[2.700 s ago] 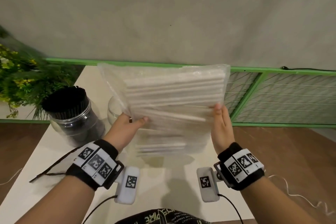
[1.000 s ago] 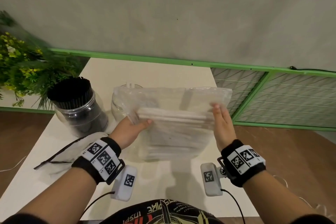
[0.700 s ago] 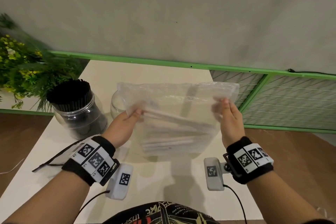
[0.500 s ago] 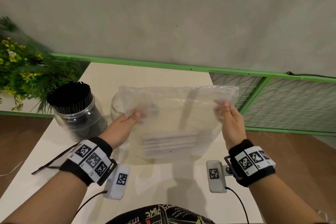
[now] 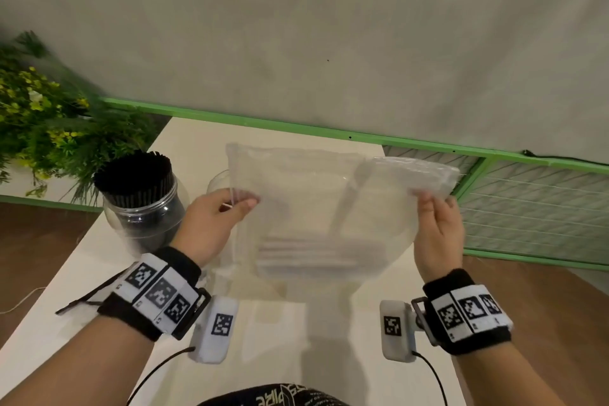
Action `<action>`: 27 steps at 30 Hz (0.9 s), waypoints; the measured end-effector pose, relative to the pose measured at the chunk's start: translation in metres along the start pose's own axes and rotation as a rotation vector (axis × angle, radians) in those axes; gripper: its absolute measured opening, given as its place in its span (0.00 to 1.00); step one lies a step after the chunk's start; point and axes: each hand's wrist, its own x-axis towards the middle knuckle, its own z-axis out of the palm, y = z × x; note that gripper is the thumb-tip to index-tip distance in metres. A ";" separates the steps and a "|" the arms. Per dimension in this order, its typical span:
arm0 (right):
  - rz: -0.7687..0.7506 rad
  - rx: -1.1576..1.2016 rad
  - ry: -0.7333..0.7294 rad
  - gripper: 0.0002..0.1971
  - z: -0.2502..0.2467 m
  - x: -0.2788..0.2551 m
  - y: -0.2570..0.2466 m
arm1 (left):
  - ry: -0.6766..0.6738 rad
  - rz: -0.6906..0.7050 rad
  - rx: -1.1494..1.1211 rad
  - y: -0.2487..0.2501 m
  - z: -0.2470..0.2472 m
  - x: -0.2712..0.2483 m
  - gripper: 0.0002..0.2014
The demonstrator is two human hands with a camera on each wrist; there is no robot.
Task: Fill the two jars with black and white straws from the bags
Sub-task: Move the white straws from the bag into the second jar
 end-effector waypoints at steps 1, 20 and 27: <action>0.000 -0.018 -0.006 0.12 -0.001 0.001 0.003 | 0.011 -0.001 0.001 -0.001 0.000 0.000 0.04; -0.200 -0.172 -0.024 0.32 0.013 -0.018 -0.026 | -0.075 -0.024 0.168 0.002 0.013 0.001 0.04; -0.542 -0.692 -0.569 0.72 0.061 -0.029 -0.066 | -0.228 0.083 0.162 0.039 0.027 -0.005 0.04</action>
